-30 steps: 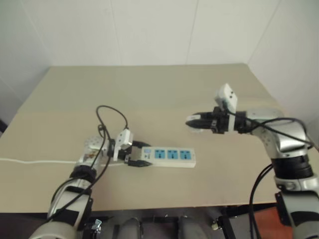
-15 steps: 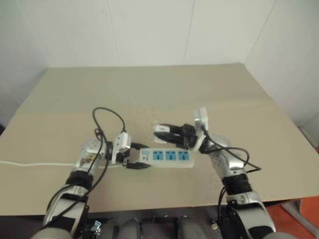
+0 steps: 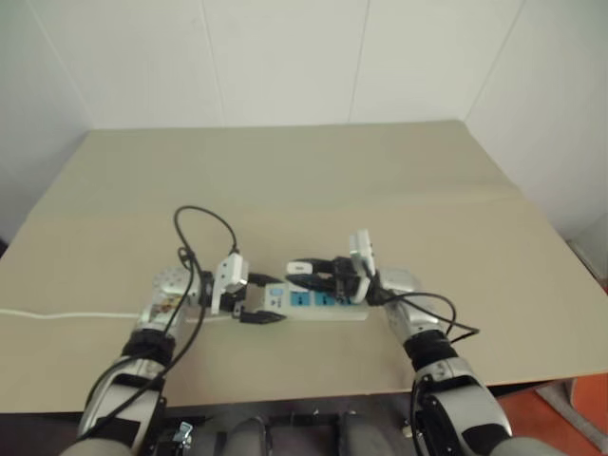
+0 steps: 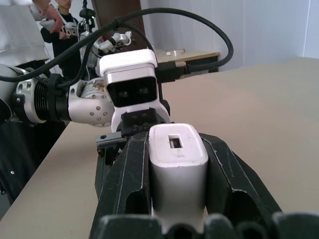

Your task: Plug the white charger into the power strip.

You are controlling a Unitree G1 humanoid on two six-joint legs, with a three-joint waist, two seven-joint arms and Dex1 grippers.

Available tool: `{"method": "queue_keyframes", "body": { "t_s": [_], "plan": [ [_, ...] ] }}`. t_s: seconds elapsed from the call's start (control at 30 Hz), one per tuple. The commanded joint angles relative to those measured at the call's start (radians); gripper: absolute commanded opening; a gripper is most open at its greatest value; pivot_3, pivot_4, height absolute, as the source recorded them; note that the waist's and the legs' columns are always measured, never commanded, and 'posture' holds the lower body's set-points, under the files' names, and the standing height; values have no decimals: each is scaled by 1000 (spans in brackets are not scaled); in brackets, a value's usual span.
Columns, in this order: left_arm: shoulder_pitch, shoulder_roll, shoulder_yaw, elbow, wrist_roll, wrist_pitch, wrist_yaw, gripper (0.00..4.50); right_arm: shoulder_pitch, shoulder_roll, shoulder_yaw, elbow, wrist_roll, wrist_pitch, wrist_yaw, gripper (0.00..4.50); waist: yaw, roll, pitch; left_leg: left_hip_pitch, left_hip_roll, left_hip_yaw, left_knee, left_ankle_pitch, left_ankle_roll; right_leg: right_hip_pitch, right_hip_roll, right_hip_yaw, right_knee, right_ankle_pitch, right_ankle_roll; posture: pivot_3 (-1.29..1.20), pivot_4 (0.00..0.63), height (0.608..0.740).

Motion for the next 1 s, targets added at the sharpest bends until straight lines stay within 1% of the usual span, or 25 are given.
{"method": "queue_keyframes", "body": {
  "t_s": [0.03,0.73,1.0],
  "plan": [
    [34,21,-44,13,42,23,-21,3262,-21,-3,-9,-4,-2,-39,21,1131,0,0,0,0,0,0,0,0,0,0,0,0,0,0,0,0,150,740],
    [36,18,-44,-2,35,36,-22,3262,-13,-19,-11,66,-42,-121,49,1131,1,0,0,0,0,0,-1,0,0,0,0,0,0,0,0,0,150,740],
    [33,18,-48,0,35,38,-26,3262,-7,-34,23,156,-119,-193,27,1131,2,0,0,3,0,0,-1,0,0,2,0,0,0,0,0,0,150,740]
  ]
}}
